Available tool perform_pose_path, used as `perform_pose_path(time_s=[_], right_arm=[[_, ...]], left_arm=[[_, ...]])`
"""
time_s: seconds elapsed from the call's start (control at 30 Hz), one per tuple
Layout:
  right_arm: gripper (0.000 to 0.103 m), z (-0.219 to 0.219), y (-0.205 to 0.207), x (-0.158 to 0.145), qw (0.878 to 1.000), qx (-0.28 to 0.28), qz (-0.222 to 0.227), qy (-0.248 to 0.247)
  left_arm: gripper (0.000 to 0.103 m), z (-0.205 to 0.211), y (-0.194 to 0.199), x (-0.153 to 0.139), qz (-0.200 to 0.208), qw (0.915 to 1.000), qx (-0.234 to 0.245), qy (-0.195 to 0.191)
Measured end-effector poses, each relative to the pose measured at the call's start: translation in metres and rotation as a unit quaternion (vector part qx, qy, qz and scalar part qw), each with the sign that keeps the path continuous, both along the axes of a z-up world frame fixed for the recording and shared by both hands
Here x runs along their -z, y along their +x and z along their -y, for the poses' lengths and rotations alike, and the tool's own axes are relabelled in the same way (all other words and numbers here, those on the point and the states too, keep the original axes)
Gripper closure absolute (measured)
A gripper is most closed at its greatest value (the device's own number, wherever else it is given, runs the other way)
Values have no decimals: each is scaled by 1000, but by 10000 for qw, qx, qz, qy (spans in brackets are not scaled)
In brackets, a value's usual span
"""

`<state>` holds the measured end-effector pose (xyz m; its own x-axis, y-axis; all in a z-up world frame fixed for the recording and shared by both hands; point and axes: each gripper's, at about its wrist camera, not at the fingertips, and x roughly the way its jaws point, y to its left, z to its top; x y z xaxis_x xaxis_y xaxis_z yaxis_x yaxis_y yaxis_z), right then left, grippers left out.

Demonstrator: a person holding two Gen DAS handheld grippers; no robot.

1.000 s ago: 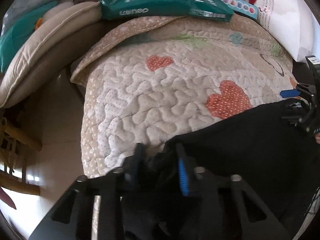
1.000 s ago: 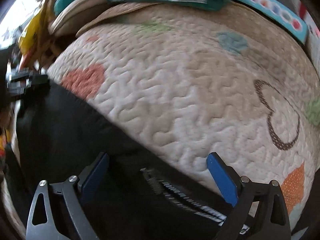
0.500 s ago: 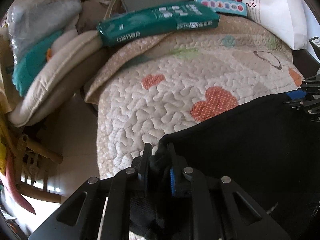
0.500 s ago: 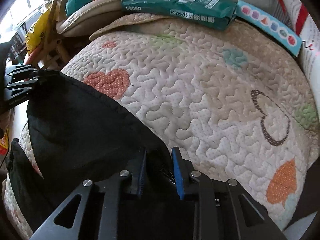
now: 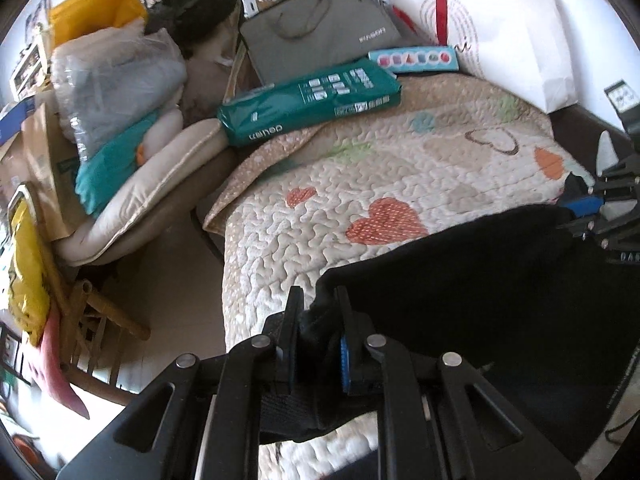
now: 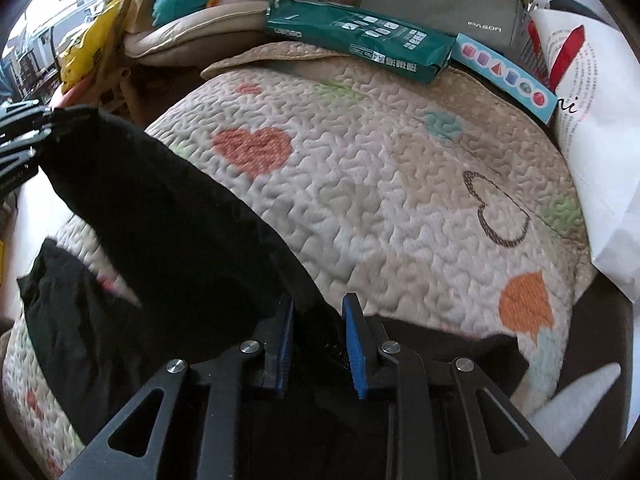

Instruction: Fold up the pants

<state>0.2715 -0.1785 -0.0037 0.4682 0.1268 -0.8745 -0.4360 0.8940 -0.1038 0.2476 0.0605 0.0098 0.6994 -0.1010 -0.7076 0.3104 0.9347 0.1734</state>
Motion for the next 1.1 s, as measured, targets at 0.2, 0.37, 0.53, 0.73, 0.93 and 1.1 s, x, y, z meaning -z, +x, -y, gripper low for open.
perform_pose_path(time_s=[0.2, 0.37, 0.53, 0.73, 0.93, 1.1], right_arm=[[77, -8, -40, -4, 9999, -58, 48, -136], [77, -14, -63, -4, 9998, -28, 50, -181], [77, -16, -81, -2, 9998, -43, 10, -183], [77, -20, -102, 1, 9998, -62, -42, -180], [77, -24, -118, 7, 9997, -85, -119, -189], [77, -29, -135, 18, 9994, -118, -275, -158]], left_arm=[[89, -3, -42, -10, 188, 9998, -9, -28], [89, -8, -68, -15, 263, 9996, -11, -42], [89, -12, -86, -13, 269, 9996, -25, -35], [89, -17, -104, -8, 225, 9997, -59, -72], [89, -23, -120, 0, 142, 9997, -146, -158], [89, -33, -133, 15, -50, 9992, -281, -283]])
